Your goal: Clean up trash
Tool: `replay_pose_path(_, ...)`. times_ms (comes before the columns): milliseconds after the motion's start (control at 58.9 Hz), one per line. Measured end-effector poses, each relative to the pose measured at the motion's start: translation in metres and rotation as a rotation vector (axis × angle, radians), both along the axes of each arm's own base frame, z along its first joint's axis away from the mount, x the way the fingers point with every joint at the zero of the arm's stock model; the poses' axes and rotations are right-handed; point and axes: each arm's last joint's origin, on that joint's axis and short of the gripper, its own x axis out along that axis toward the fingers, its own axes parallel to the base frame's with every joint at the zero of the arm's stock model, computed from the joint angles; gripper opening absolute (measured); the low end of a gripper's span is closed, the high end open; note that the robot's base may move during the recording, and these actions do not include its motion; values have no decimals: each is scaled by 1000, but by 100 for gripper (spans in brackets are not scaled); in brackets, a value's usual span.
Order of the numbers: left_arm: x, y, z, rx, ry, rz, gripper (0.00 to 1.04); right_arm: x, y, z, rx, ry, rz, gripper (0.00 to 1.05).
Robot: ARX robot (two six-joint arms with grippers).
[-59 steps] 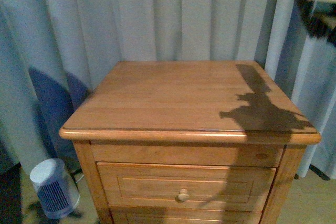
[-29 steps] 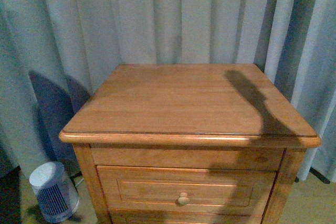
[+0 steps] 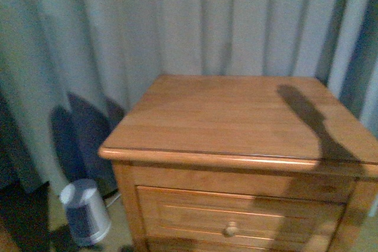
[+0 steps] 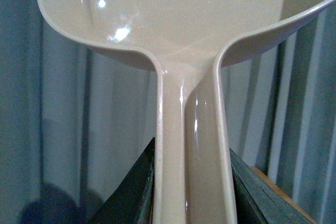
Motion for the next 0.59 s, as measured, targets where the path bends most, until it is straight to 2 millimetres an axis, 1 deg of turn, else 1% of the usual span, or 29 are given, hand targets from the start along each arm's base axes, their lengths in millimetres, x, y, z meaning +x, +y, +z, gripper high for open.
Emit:
replay_pose_path(221, -1, 1, 0, -7, -2, 14, 28, 1, 2, -1, -12, 4, 26, 21)
replay_pose_path(594, 0, 1, 0, -7, 1, 16, 28, 1, 1, -3, -13, 13, 8, 21)
